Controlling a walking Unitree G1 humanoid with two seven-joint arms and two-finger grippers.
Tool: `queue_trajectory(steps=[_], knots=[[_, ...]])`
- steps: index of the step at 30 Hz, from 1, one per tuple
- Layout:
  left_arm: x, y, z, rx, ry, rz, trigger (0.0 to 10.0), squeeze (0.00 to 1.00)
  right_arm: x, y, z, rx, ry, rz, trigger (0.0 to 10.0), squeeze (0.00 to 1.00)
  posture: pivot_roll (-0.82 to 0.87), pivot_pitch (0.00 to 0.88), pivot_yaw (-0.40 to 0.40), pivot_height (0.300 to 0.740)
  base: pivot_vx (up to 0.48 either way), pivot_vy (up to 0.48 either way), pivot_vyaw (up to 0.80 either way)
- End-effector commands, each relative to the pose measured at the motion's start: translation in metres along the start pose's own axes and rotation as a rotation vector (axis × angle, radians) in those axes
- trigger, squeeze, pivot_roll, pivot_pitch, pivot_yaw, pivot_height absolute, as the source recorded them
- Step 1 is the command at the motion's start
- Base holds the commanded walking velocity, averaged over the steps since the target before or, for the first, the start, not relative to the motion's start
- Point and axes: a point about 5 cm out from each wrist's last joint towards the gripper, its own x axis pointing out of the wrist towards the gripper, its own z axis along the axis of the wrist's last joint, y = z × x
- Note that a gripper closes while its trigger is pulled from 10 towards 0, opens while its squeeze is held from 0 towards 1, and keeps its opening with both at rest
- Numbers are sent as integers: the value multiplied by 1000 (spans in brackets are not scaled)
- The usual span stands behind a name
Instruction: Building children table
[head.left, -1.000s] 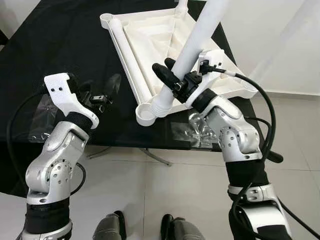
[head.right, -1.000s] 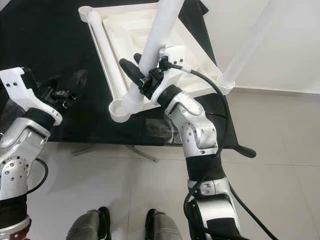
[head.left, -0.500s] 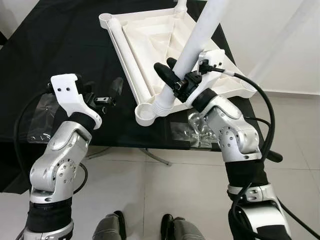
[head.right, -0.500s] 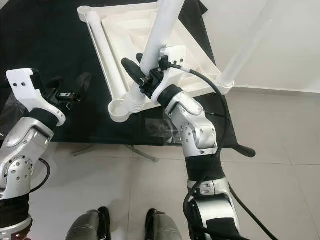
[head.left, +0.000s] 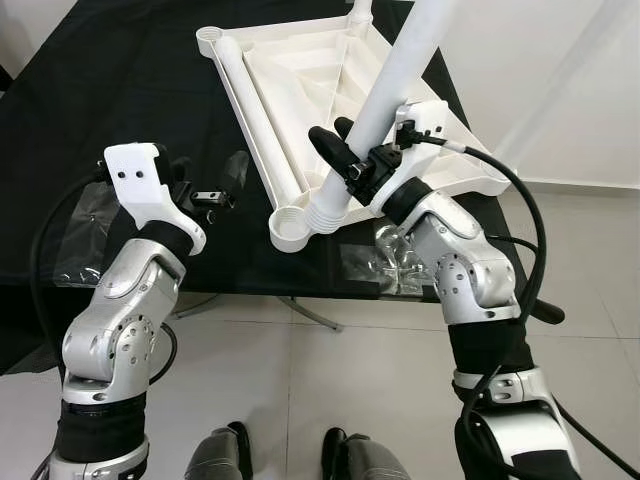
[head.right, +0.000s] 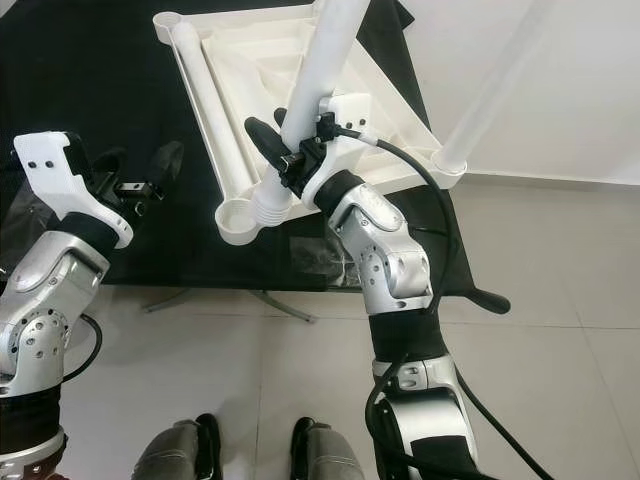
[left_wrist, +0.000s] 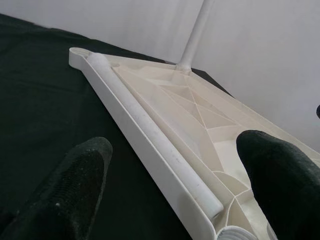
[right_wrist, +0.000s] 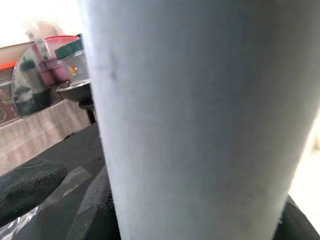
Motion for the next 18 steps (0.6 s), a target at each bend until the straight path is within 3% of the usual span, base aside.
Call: queue_trajectory(steps=[1, 7, 18], knots=[[0, 2, 1, 29, 8, -3, 10000, 0, 3, 3, 3, -5, -23, 9, 10000, 0, -7, 226, -89, 740, 0, 480, 0], [1, 1, 0, 34, 10, -8, 10000, 0, 3, 2, 4, 9, -24, 4, 10000, 0, -5, 225, -90, 740, 0, 480, -167], [-1, -2, 3, 92, -15, -33, 10000, 0, 5, 0, 4, 17, -15, -4, 10000, 0, 16, 223, -86, 740, 0, 0, -800]])
